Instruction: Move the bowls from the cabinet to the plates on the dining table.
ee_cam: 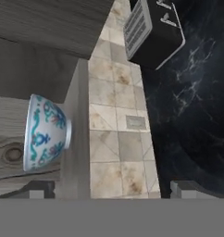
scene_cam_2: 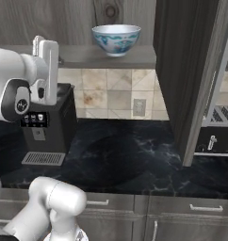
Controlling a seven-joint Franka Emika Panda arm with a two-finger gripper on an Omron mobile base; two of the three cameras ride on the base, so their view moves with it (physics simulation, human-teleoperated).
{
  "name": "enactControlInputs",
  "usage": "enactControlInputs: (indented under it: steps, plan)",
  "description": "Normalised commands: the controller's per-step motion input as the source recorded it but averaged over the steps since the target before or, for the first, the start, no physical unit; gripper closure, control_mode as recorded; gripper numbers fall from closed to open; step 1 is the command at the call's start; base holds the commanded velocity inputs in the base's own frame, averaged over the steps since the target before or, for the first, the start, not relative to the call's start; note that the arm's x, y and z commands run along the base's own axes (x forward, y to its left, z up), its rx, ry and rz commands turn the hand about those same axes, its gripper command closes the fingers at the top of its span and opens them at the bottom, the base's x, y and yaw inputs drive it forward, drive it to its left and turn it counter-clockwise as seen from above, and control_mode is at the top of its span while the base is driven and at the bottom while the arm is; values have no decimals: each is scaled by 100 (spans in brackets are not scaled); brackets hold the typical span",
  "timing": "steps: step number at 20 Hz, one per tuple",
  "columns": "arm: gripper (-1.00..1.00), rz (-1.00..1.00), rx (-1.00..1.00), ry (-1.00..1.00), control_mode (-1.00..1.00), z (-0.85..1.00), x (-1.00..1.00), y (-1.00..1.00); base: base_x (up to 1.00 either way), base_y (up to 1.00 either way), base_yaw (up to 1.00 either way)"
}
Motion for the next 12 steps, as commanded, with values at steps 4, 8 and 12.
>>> enactControlInputs:
  steps: [4,8,12]
  plan:
    - [-100,-20,-1,-10,-100,17,2,10,0,0,0]
    - [-100,-18,0,-9,-100,19,6,2,0,0,0]
    - [-100,-17,0,-4,-100,10,13,-1,0,0,0]
